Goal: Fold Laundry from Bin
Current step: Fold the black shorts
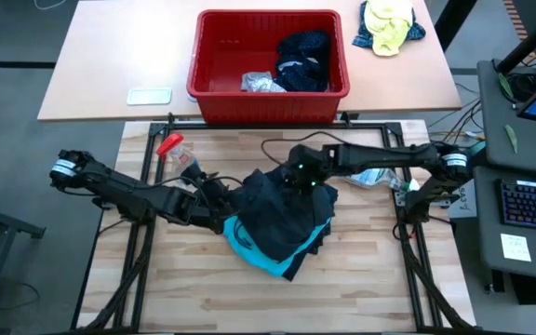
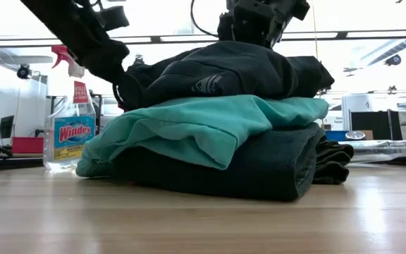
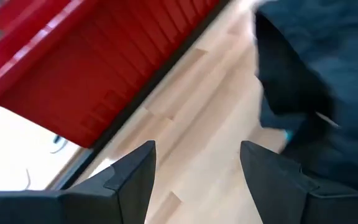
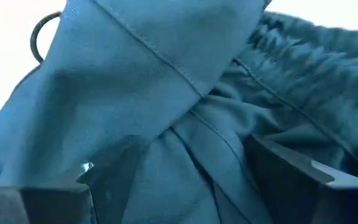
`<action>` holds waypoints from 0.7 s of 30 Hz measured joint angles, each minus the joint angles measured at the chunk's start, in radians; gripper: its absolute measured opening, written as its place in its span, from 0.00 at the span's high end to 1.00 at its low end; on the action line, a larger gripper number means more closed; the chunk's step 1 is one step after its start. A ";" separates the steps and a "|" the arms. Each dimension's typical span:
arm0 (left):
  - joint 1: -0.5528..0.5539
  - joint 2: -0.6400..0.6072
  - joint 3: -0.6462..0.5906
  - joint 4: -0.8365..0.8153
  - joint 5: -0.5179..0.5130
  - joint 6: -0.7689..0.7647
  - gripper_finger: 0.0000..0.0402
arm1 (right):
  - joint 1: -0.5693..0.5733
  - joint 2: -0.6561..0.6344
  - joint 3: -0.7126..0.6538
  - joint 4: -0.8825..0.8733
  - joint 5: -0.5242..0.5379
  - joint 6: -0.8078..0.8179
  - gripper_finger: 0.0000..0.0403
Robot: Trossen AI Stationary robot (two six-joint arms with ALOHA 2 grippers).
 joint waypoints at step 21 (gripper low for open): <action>0.002 0.001 -0.185 0.405 -0.080 0.091 0.91 | 0.059 0.006 0.061 0.018 -0.045 -0.081 0.95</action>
